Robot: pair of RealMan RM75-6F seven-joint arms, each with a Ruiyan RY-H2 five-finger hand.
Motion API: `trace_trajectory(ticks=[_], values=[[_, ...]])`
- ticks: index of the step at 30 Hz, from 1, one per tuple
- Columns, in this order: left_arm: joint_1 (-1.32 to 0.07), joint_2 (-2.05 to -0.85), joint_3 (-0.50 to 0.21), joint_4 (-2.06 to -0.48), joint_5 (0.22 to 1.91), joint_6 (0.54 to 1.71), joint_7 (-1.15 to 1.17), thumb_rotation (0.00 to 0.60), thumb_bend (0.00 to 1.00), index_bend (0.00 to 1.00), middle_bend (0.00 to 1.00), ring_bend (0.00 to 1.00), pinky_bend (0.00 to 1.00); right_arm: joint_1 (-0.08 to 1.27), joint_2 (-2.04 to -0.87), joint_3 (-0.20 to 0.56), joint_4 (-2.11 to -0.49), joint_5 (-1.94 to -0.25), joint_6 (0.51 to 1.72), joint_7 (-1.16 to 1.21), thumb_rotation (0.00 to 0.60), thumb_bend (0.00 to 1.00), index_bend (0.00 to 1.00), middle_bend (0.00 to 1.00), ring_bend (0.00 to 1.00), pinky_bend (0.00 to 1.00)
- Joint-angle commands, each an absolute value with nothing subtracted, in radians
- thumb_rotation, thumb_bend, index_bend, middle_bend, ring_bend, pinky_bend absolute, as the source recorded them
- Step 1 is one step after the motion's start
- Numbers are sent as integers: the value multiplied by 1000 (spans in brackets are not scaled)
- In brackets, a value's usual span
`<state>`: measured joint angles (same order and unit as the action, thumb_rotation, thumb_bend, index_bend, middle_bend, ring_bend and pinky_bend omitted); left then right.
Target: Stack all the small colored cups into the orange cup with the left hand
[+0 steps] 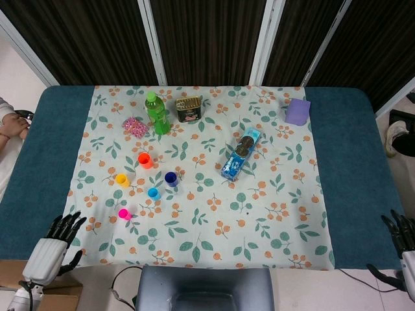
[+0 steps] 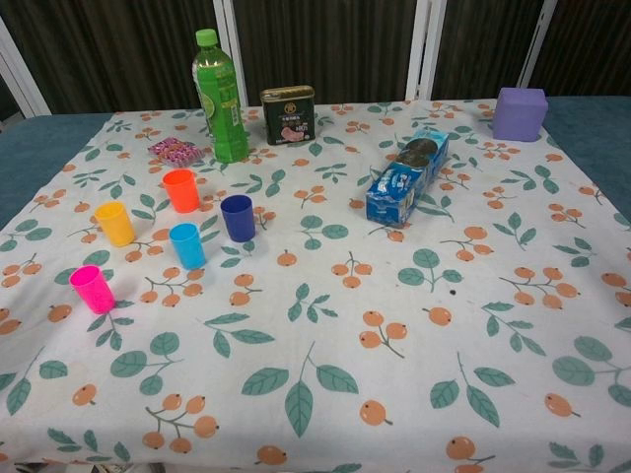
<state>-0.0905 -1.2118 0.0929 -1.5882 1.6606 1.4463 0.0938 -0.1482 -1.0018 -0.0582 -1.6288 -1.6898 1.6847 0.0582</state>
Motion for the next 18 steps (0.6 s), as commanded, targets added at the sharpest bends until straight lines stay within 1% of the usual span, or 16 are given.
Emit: trace_trajectory(ticks=[1, 4, 7, 8, 10, 11, 12, 13, 14, 15, 16, 17, 18], values=[[-91, -1217, 90, -1581, 1671, 1456, 86, 600, 405, 0, 0, 0, 25, -148, -1002, -58, -1630, -1687, 1681, 55, 600, 190, 0, 0, 0, 0], [-95, -1240, 79, -1556, 1700, 1490, 60, 600, 406, 0, 0, 0, 25, -147, -1002, -58, -1630, -1681, 1676, 50, 600, 190, 0, 0, 0, 0], [-101, -1304, 53, -1500, 1761, 1573, -19, 600, 406, 0, 0, 0, 39, -147, -1000, -56, -1632, -1674, 1674, 55, 600, 190, 0, 0, 0, 0], [-105, -1331, 41, -1478, 1775, 1599, -45, 600, 406, 0, 2, 0, 63, -147, -1000, -55, -1632, -1671, 1674, 55, 600, 190, 0, 0, 0, 0], [-120, -1395, 3, -1447, 1780, 1635, -80, 600, 406, 0, 58, 44, 172, -145, -1000, -53, -1634, -1667, 1670, 57, 600, 190, 0, 0, 0, 0], [-134, -1418, -14, -1443, 1782, 1640, -87, 600, 406, 0, 134, 123, 288, -144, -1000, -53, -1634, -1665, 1669, 57, 600, 190, 0, 0, 0, 0], [-155, -1450, -42, -1441, 1784, 1646, -94, 600, 406, 4, 253, 259, 455, -143, -1000, -51, -1634, -1662, 1666, 56, 600, 190, 0, 0, 0, 0], [-172, -1470, -60, -1443, 1779, 1639, -95, 600, 406, 15, 373, 405, 622, -143, -1000, -49, -1635, -1660, 1665, 56, 600, 190, 0, 0, 0, 0], [-190, -1481, -73, -1454, 1763, 1610, -90, 600, 406, 30, 524, 585, 811, -142, -1000, -48, -1636, -1657, 1665, 56, 600, 190, 0, 0, 0, 0], [-219, -1481, -87, -1486, 1732, 1548, -71, 600, 405, 48, 659, 743, 937, -142, -1000, -45, -1637, -1653, 1665, 55, 600, 191, 0, 0, 0, 0], [-243, -1474, -97, -1520, 1702, 1491, -55, 600, 405, 56, 732, 824, 981, -141, -1000, -44, -1637, -1651, 1665, 55, 600, 190, 0, 0, 0, 0], [-265, -1465, -110, -1560, 1667, 1437, -40, 600, 405, 71, 835, 923, 1000, -141, -1000, -43, -1637, -1649, 1664, 55, 600, 190, 0, 0, 0, 0], [-295, -1456, -131, -1612, 1621, 1372, -17, 600, 406, 82, 886, 959, 1000, -141, -1001, -41, -1638, -1645, 1663, 53, 600, 190, 0, 0, 0, 0]])
